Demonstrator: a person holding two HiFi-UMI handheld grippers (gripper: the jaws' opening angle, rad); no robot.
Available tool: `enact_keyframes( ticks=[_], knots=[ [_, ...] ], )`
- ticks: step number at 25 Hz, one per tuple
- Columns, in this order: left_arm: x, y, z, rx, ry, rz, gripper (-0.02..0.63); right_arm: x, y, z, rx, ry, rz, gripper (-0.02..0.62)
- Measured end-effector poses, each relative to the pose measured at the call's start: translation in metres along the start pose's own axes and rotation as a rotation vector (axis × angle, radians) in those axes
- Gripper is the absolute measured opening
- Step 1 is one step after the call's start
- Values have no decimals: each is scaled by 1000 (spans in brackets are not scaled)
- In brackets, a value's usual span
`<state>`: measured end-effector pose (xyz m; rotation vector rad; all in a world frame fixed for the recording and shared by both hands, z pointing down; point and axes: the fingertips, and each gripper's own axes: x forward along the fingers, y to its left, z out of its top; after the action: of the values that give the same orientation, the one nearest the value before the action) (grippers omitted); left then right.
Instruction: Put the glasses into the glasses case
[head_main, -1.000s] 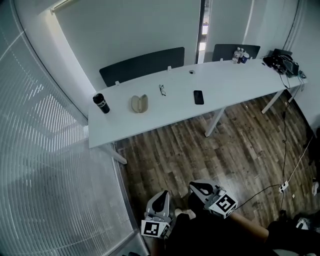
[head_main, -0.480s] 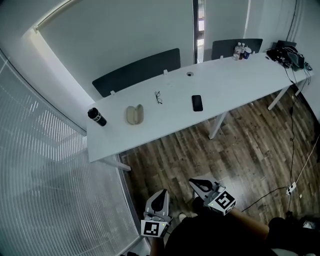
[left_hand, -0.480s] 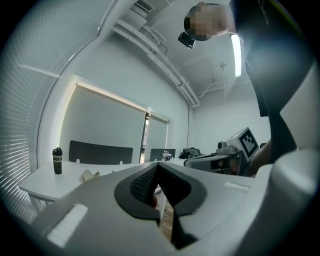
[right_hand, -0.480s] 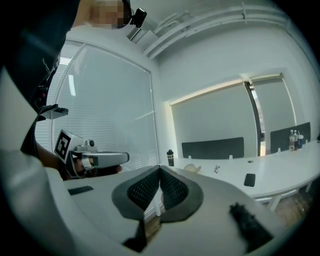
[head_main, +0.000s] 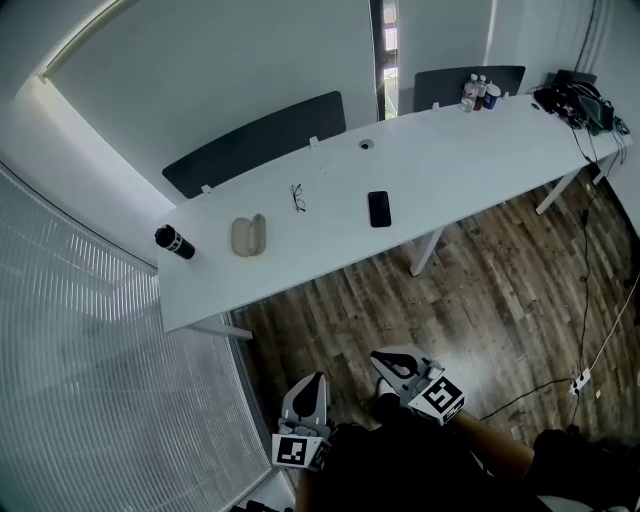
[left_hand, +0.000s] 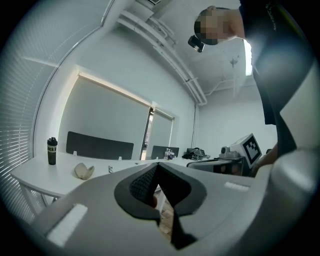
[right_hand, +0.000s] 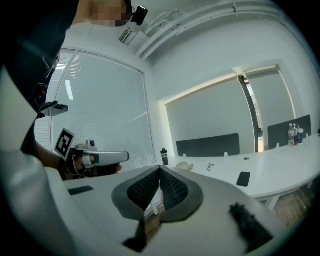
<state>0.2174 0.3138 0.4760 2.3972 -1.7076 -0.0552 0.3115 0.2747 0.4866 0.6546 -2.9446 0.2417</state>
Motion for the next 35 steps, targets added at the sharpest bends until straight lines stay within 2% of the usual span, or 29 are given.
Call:
enact_keyframes(
  ticks=[2,4,8,11,13,15,21,25,30,35],
  knots=[
    [12,2,7,7,-41,7,8,2,-17,0,11,-7,-17,7],
    [18,2,6,16,-37,16,8,5,-30,2,4,-18,-32,6],
    [23,4,12,44,-44,26,8,8,-33,10,-25,-30,-20,6],
    [29,12,24,56,-98,26,8,17,-37,14,-35,-30,-29,7],
    [28,28,25,43,-116,45,8,24,-40,14,-45,-30,-47,7],
    [25,48,18,20,-86,85,8,30,-45,16,-58,-28,-70,6],
    [27,98,34,49,-106,193,8,50,-66,25,-95,-18,-148,6],
    [30,121,38,61,-107,188,8,74,-83,38,-92,-44,-238,6],
    [28,152,47,63,-112,175,8,111,-78,50,-103,-42,-238,7],
    [18,196,49,41,-107,211,8,138,-76,49,-99,-20,-264,6]
  ],
)
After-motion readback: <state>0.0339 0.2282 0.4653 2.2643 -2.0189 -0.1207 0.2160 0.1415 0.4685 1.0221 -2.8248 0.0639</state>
